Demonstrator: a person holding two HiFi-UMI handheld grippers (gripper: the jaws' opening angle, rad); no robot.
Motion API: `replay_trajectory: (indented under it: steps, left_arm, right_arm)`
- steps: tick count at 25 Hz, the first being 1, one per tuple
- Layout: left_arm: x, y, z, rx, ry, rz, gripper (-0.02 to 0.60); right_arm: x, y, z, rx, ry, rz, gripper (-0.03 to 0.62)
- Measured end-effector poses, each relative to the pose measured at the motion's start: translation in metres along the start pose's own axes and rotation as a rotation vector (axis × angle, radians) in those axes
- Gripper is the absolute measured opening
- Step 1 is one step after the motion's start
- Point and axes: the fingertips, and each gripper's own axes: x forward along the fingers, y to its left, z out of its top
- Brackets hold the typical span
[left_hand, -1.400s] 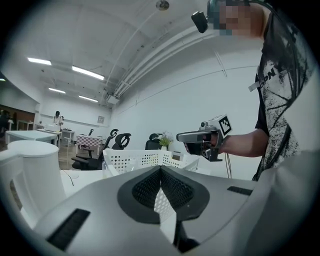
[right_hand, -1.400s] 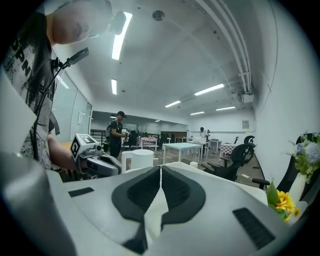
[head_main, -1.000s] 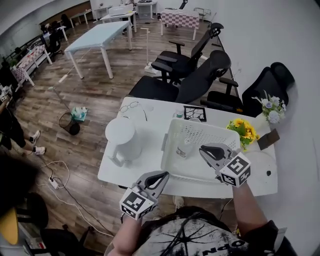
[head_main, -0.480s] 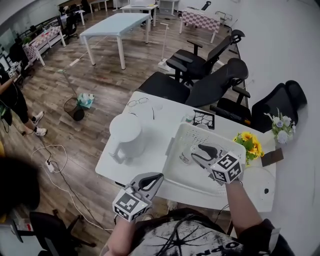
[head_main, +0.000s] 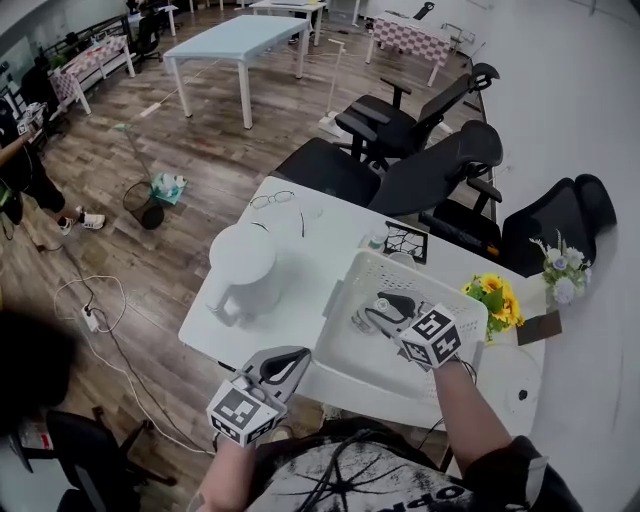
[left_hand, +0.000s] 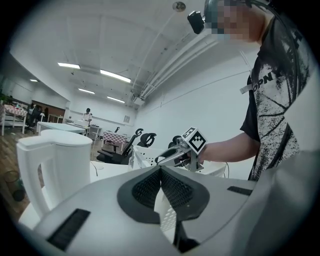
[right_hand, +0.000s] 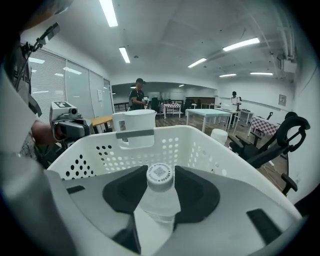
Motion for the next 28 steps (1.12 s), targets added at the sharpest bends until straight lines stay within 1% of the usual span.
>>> replay_trajectory:
  steps: [7, 17, 22, 28]
  left_arm:
    - [-0.001, 0.001, -0.003, -0.043, -0.016, 0.0, 0.011]
    - [0.0, 0.002, -0.001, -0.037, -0.014, 0.003, 0.011]
    - [0.0, 0.002, -0.001, -0.031, -0.01, -0.008, 0.011]
    - [-0.003, 0.005, 0.003, -0.012, -0.022, -0.011, 0.011]
  right_arm:
    - [0.001, 0.002, 0.002, -0.022, -0.013, 0.008, 0.169]
    - [0.001, 0.0, 0.004, -0.002, -0.05, -0.021, 0.164]
    - [-0.002, 0.0, 0.004, 0.005, -0.067, -0.046, 0.163]
    - [-0.022, -0.003, 0.022, 0.011, -0.128, -0.082, 0.161]
